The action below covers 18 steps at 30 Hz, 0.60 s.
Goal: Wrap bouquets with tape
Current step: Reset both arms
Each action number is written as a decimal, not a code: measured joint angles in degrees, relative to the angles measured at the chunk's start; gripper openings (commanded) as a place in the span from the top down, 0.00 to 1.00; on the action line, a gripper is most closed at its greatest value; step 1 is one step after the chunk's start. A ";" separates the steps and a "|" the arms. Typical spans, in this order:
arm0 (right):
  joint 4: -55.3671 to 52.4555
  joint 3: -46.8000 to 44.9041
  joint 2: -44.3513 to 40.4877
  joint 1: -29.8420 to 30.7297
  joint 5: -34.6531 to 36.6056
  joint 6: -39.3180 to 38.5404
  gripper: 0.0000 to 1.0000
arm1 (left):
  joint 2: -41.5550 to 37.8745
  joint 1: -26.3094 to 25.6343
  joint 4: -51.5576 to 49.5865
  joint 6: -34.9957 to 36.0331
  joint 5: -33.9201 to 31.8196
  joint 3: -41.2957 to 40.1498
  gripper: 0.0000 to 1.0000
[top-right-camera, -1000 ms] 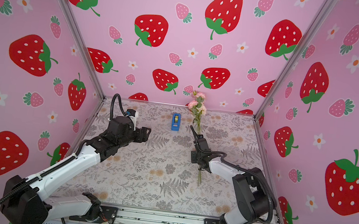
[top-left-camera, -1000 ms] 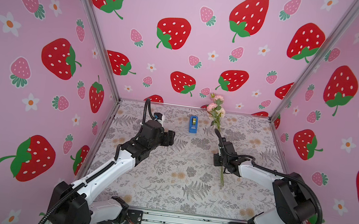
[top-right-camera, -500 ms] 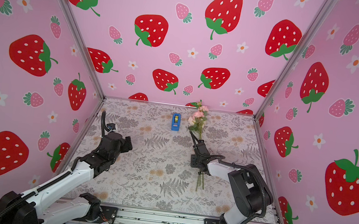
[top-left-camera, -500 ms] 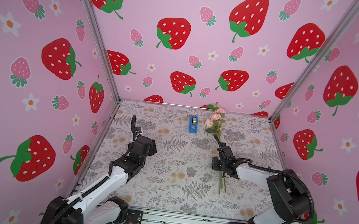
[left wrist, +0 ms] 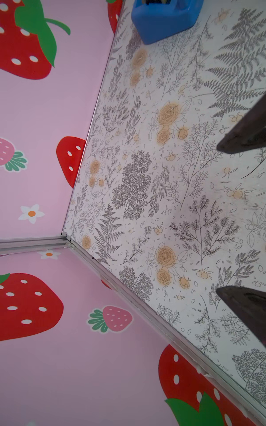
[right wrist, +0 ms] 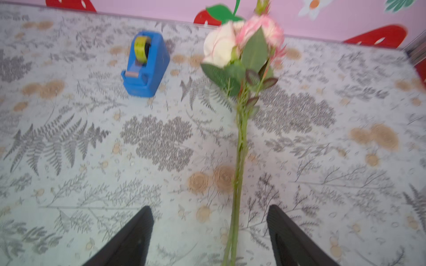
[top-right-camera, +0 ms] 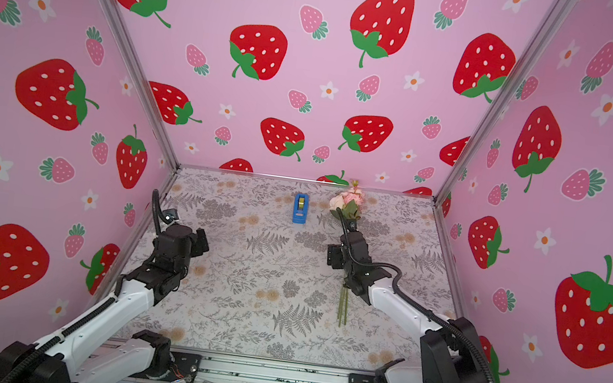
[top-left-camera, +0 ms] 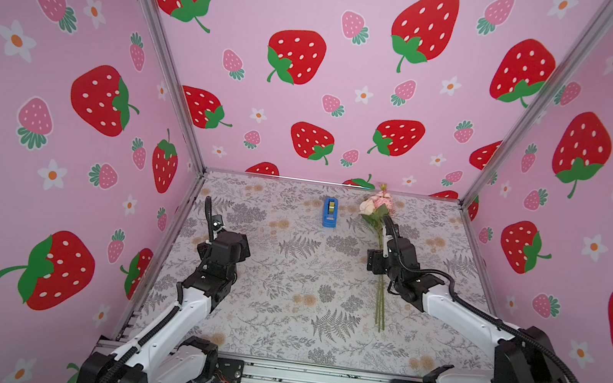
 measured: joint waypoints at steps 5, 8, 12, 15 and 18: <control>12.85 -2.12 0.02 -7.02 -2.16 -6.95 0.16 | 3.89 3.89 1.77 2.89 1.62 0.00 0.08; 20.65 -4.81 0.81 -12.37 -3.26 -10.05 0.14 | 6.14 5.18 3.82 4.66 2.78 -0.11 0.07; 29.22 -7.76 4.39 -17.94 -3.67 -12.28 0.14 | 9.46 6.21 7.67 6.27 4.66 -0.50 0.06; 34.40 -11.04 6.62 -20.65 -3.85 -13.25 0.14 | 12.13 7.41 11.74 6.78 6.29 -1.90 0.05; 37.35 -13.42 7.61 -22.45 -4.28 -13.75 0.14 | 15.04 8.70 16.15 6.99 8.52 -3.32 0.05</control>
